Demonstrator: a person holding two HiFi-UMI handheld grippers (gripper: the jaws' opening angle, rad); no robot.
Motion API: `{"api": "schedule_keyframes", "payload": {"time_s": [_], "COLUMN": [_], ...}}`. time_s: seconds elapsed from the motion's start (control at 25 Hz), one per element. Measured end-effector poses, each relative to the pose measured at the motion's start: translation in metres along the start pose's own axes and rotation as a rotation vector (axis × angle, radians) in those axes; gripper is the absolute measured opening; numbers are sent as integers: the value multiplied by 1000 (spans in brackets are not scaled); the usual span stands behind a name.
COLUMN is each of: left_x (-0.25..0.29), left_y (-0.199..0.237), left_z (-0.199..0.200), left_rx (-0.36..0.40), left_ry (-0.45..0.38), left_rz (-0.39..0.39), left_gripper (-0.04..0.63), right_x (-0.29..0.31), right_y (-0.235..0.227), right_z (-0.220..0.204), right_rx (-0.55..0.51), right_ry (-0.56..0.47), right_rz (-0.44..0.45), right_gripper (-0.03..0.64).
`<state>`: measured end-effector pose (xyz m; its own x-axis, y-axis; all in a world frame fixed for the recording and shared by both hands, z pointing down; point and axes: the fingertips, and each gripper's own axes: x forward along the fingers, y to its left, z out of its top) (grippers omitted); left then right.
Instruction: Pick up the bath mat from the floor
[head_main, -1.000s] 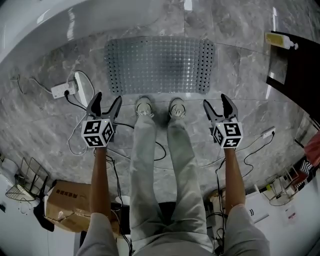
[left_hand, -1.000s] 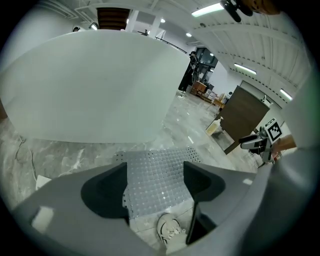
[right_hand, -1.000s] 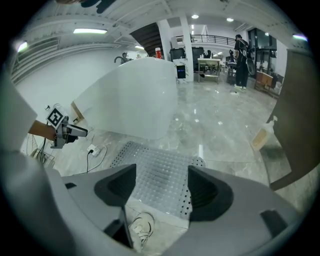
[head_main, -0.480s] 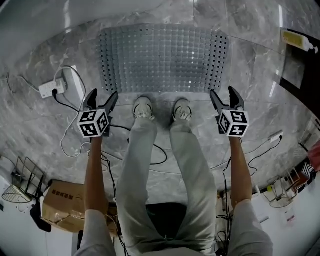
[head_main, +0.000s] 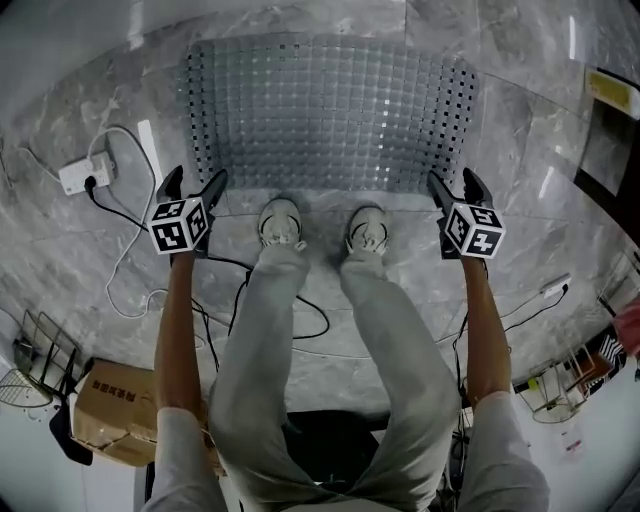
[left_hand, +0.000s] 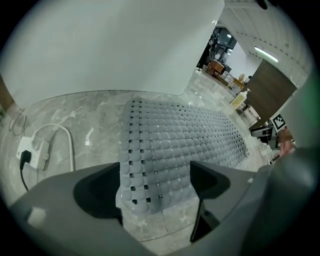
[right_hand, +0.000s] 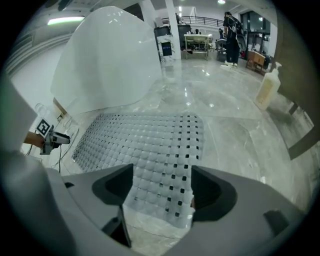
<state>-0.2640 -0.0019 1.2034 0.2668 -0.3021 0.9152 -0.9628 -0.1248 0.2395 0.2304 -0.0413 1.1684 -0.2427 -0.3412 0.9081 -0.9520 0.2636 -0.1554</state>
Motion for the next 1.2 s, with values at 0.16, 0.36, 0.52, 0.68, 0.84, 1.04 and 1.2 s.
{"api": "schedule_keyframes", "payload": {"time_s": [0.16, 0.36, 0.52, 0.68, 0.84, 1.04, 1.2], "left_x": [29, 54, 67, 80, 82, 84, 83], "left_y": [13, 20, 23, 25, 26, 25, 25], "left_z": [-8, -8, -4, -8, -9, -8, -9], "left_rx": [3, 10, 6, 3, 8, 6, 6], "left_ry": [31, 42, 39, 55, 36, 53, 71], "left_rz": [13, 35, 59, 74, 100, 111, 125], "left_gripper": [440, 474, 515, 552, 571, 571, 569], "right_x": [27, 46, 61, 79, 91, 92, 92], "right_y": [-15, -37, -45, -50, -51, -52, -52], "right_z": [-15, -24, -32, -34, -39, -38, -38], "right_rx": [60, 64, 80, 79, 68, 60, 58], "right_ry": [42, 51, 68, 80, 100, 87, 94], "right_rz": [12, -36, -32, -48, -64, -76, -80], "right_gripper": [335, 355, 372, 383, 385, 385, 383]}}
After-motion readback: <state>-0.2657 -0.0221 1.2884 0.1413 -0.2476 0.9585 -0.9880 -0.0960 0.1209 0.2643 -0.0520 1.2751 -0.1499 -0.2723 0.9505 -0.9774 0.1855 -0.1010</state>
